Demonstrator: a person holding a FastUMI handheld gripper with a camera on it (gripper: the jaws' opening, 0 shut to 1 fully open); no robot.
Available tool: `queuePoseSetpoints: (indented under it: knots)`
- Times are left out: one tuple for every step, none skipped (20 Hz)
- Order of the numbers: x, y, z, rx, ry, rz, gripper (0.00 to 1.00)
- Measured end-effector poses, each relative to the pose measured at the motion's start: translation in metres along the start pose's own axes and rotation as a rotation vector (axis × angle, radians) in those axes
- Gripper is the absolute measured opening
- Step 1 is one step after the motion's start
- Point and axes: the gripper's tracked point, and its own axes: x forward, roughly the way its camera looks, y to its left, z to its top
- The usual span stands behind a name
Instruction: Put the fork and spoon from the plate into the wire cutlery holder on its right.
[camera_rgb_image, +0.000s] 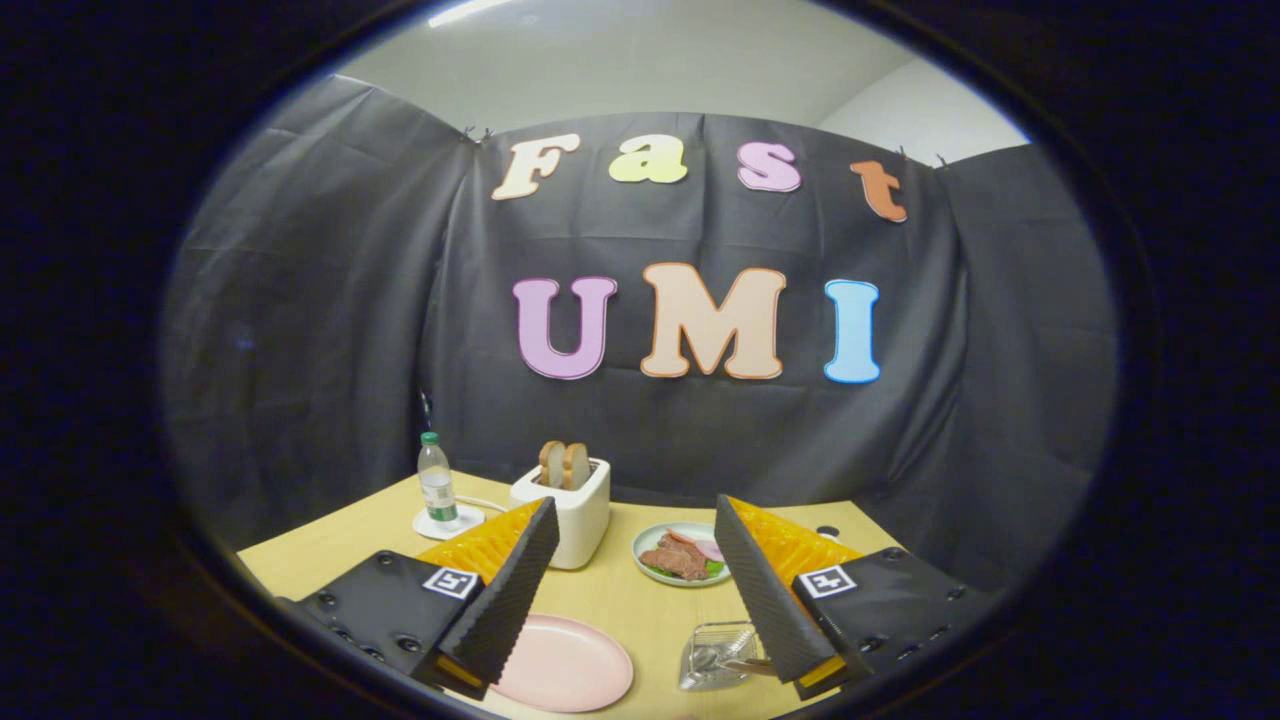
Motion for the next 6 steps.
queuePoseSetpoints:
  knots:
    - [0.0010, 0.0007, 0.0006, 0.003, 0.001, 0.008, 0.99]
    - [0.0020, 0.0026, 0.0018, 0.005, -0.002, 0.014, 0.99]
    - [0.0031, 0.0035, 0.0030, 0.005, -0.004, 0.020, 0.99]
    - [0.0045, 0.0033, 0.0049, 0.004, -0.007, 0.023, 0.99]
    - [0.0051, 0.0028, 0.0050, 0.003, -0.007, 0.025, 0.99]
    - [0.0066, 0.0027, 0.0066, 0.002, -0.009, 0.027, 0.99]
